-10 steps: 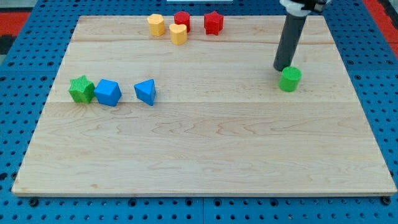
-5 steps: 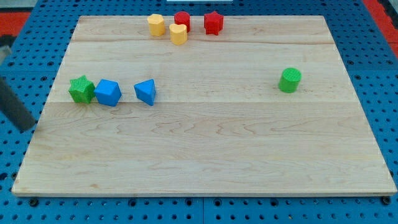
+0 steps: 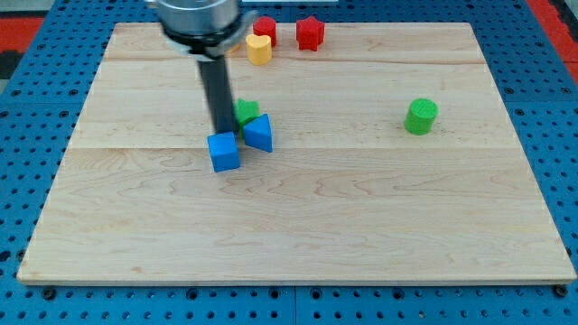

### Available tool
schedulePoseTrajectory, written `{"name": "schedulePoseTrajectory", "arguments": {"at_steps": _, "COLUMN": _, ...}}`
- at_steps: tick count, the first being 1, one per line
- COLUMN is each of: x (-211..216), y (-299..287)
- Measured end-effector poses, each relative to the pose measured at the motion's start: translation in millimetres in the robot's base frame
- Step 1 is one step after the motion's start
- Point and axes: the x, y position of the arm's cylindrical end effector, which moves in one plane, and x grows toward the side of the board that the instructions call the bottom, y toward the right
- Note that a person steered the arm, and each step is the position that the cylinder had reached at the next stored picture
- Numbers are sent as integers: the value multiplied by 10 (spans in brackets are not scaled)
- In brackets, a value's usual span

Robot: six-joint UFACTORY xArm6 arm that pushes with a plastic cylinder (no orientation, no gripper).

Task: Separate the green star and the blue blocks from each other

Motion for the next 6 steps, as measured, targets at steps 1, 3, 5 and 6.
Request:
{"name": "schedulePoseTrajectory", "arguments": {"at_steps": 1, "x": 3, "y": 505}}
{"name": "schedulePoseTrajectory", "arguments": {"at_steps": 3, "x": 139, "y": 572}}
{"name": "schedulePoseTrajectory", "arguments": {"at_steps": 5, "x": 164, "y": -409}}
{"name": "schedulePoseTrajectory", "arguments": {"at_steps": 6, "x": 164, "y": -1003}}
